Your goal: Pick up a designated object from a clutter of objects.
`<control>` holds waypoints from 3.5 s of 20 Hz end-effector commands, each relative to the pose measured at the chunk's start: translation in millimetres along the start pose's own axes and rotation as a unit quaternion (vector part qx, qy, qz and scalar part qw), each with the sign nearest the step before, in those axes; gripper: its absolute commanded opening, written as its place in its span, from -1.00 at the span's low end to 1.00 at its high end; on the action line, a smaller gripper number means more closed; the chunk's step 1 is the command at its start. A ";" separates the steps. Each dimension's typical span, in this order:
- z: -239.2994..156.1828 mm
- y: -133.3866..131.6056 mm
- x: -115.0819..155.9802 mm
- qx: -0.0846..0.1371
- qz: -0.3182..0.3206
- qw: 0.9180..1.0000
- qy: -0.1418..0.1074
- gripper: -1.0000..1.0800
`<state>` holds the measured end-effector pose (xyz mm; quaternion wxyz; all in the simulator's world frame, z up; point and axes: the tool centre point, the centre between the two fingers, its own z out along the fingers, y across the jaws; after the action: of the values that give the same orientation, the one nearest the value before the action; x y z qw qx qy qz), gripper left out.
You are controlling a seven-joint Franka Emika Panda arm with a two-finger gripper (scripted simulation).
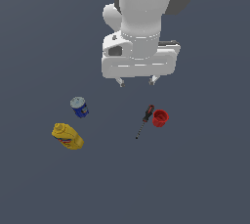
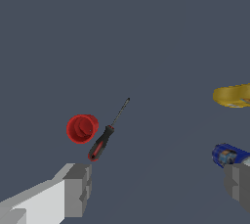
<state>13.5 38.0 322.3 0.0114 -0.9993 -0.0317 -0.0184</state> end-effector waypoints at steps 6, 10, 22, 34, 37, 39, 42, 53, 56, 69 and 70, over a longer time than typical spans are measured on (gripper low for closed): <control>30.4 -16.0 3.9 -0.005 -0.020 1.000 -0.003 0.92; 61.1 -32.7 5.7 -0.009 -0.042 0.999 -0.006 0.92; 182.9 -105.9 -12.6 -0.013 -0.133 0.991 -0.017 0.92; 226.9 -134.7 -30.5 -0.008 -0.169 0.985 -0.020 0.92; 227.0 -133.9 -30.3 -0.008 -0.168 0.986 -0.021 0.92; 231.1 -133.7 -30.6 -0.008 -0.168 0.986 -0.021 0.92; 242.2 -133.8 -31.5 -0.008 -0.168 0.986 -0.021 0.92; 277.0 -133.6 -32.8 -0.008 -0.169 0.985 -0.020 0.92; 277.0 -133.6 -32.8 -0.008 -0.169 0.985 -0.020 -1.00; 269.0 -132.0 -31.8 -0.008 -0.168 0.985 -0.020 -1.00; 265.9 -131.4 -31.5 -0.008 -0.168 0.985 -0.020 -1.00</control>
<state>-17.9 174.1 53.6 -0.0003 -0.9798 -0.1998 0.0009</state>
